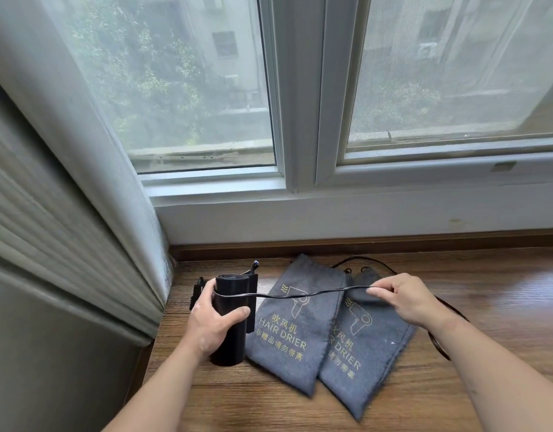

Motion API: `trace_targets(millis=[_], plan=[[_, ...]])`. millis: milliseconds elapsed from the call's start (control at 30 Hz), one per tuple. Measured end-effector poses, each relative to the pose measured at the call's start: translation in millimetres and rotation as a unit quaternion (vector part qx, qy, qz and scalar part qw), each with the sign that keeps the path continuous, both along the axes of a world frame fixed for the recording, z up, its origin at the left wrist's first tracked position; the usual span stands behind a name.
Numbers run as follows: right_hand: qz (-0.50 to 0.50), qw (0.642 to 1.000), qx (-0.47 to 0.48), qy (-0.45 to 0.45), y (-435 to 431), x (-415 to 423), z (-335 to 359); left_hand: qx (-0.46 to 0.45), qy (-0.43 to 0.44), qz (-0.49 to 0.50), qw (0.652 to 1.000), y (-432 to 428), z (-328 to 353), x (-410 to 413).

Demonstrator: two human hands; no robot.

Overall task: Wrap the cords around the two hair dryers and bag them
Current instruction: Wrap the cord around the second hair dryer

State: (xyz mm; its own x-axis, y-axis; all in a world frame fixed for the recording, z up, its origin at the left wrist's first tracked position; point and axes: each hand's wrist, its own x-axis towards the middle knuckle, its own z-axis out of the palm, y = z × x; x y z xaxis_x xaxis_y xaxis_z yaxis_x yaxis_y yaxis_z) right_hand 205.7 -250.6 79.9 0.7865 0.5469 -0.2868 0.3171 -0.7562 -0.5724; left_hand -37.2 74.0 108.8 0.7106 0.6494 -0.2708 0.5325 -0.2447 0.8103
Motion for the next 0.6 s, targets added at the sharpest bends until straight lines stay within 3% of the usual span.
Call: trace_targets(millis=[133, 267, 433, 500, 600], plan=[[0.084, 0.992, -0.094, -0.011, 0.9, -0.1, -10.5, -0.014, -0.015, -0.008, 1.0, -10.1, 1.7, 6.9], [0.157, 0.974, -0.159, 0.034, 8.4, -11.5, -12.5, -0.018, -0.035, -0.001, 0.999, -14.0, 4.5, 15.9], [0.169, 0.95, -0.255, -0.055, 34.6, -34.2, -15.9, 0.0, -0.035, -0.042, 0.998, -30.5, 5.7, 26.9], [0.171, 0.966, -0.184, -0.053, 53.0, -49.3, -0.6, -0.008, -0.036, -0.037, 0.999, -37.0, 6.5, 30.9], [0.142, 0.989, 0.032, -0.002, 79.6, -84.0, 36.2, -0.002, -0.038, -0.02, 0.999, -46.5, 8.2, 36.5]])
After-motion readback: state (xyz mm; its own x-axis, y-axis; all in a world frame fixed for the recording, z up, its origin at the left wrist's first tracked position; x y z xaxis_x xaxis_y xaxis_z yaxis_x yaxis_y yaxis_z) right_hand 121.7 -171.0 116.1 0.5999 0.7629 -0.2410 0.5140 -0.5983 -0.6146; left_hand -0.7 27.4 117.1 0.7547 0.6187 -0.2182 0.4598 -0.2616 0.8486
